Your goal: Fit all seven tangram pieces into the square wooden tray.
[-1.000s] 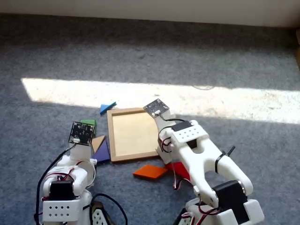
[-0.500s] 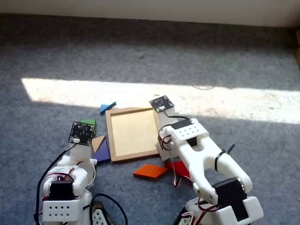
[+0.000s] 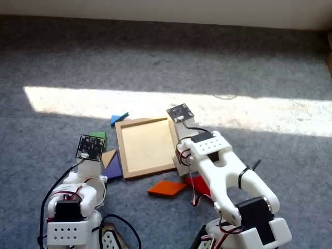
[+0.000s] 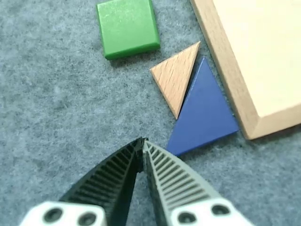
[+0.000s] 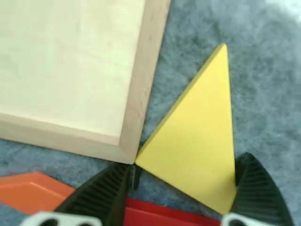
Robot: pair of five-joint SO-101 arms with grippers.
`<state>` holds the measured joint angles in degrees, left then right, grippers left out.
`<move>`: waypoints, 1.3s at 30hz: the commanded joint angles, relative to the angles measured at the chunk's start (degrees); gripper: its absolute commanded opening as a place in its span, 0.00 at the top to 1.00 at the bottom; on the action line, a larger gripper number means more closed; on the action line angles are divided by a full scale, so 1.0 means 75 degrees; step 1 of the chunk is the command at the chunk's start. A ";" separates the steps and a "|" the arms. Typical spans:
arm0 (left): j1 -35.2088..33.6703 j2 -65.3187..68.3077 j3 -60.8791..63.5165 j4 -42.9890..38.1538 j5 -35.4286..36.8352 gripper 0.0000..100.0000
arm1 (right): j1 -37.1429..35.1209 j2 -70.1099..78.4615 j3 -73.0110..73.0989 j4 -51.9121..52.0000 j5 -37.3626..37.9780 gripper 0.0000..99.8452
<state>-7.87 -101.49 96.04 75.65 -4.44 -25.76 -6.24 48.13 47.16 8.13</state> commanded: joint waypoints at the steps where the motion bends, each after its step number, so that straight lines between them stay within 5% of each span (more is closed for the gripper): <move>1: -0.0064 -0.0369 0.0147 0.0047 -0.0023 0.99 | 0.0205 -0.0029 -0.0498 -0.0592 0.0188 0.78; 8: -0.0064 -0.0369 0.0147 0.0047 -0.0023 0.99 | 0.0568 -0.0522 -0.0440 -0.0486 0.0938 0.90; 15: -0.0064 -0.0369 0.0147 0.0047 -0.0023 0.99 | 0.1541 -0.1799 -0.0404 0.0311 0.0973 0.90; 25: -0.0064 -0.0369 0.0147 0.0047 -0.0023 0.99 | 0.1108 -0.1952 -0.0686 0.0826 -0.0399 0.56; 39: -0.0064 -0.0369 0.0147 0.0047 -0.0023 0.99 | 0.0041 -0.0064 -0.2749 0.0873 -0.1348 0.54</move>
<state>-7.87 -101.49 96.04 75.65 -4.44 -24.35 -9.58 32.57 53.32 -1.27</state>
